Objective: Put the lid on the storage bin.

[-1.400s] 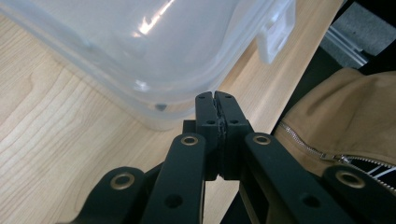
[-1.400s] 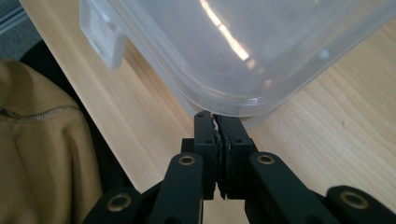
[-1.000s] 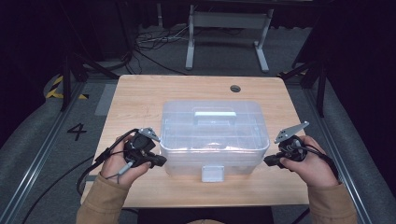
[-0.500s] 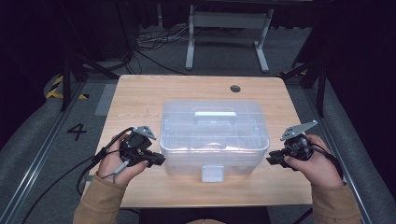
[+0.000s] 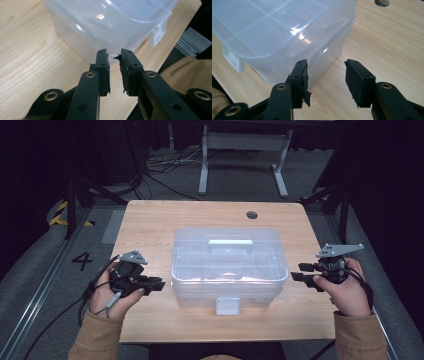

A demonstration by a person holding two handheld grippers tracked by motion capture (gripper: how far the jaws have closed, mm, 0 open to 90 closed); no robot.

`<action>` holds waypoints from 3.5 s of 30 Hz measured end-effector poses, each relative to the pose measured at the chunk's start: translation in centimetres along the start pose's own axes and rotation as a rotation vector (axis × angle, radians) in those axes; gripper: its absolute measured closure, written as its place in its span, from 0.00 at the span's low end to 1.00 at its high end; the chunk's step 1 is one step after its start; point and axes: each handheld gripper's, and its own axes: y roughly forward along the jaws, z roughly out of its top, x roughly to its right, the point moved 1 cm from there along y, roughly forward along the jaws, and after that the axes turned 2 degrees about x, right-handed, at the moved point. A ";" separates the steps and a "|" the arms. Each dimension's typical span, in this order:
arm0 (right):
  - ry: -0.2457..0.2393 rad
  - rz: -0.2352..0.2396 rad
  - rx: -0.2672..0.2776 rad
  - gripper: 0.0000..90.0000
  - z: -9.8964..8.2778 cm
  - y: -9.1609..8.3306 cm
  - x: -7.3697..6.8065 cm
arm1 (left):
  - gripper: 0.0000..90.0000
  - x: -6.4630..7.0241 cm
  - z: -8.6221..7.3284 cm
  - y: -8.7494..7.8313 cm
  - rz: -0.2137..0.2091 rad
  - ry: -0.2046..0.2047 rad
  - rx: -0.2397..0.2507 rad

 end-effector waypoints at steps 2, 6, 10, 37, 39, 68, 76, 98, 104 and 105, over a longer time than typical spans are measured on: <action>0.004 -0.007 0.011 0.57 0.0 0.1 0.2 | 0.84 -0.3 -0.1 -0.2 0.018 -0.009 0.016; 0.011 -0.039 0.029 0.54 -0.2 0.2 0.6 | 0.83 -0.8 -0.2 -0.3 0.050 -0.034 0.050; 0.029 -0.070 0.064 0.50 -0.6 0.3 1.5 | 0.81 -1.3 -0.4 -0.2 0.088 -0.059 0.085; 0.202 -0.102 0.110 0.39 -4.5 4.0 7.3 | 0.67 -6.5 -3.0 3.0 0.177 -0.114 0.153; 0.206 -0.096 0.095 0.40 -4.8 4.4 7.4 | 0.67 -6.9 -3.2 3.3 0.179 -0.087 0.143; 0.163 -0.080 0.061 0.42 -7.0 8.9 8.2 | 0.57 -8.6 -4.9 7.9 0.147 -0.045 0.086; 0.135 -0.059 0.022 0.45 -7.5 10.1 8.0 | 0.56 -8.7 -5.1 8.9 0.140 -0.025 0.078; 0.089 -0.067 0.027 0.45 -8.4 11.8 7.6 | 0.50 -9.0 -5.5 10.2 0.145 -0.013 0.074; 0.069 -0.087 0.038 0.43 -8.6 12.2 7.6 | 0.47 -9.0 -5.6 10.5 0.161 -0.011 0.070; 0.060 -0.090 0.042 0.42 -8.6 12.3 7.6 | 0.46 -9.0 -5.6 10.6 0.165 -0.007 0.064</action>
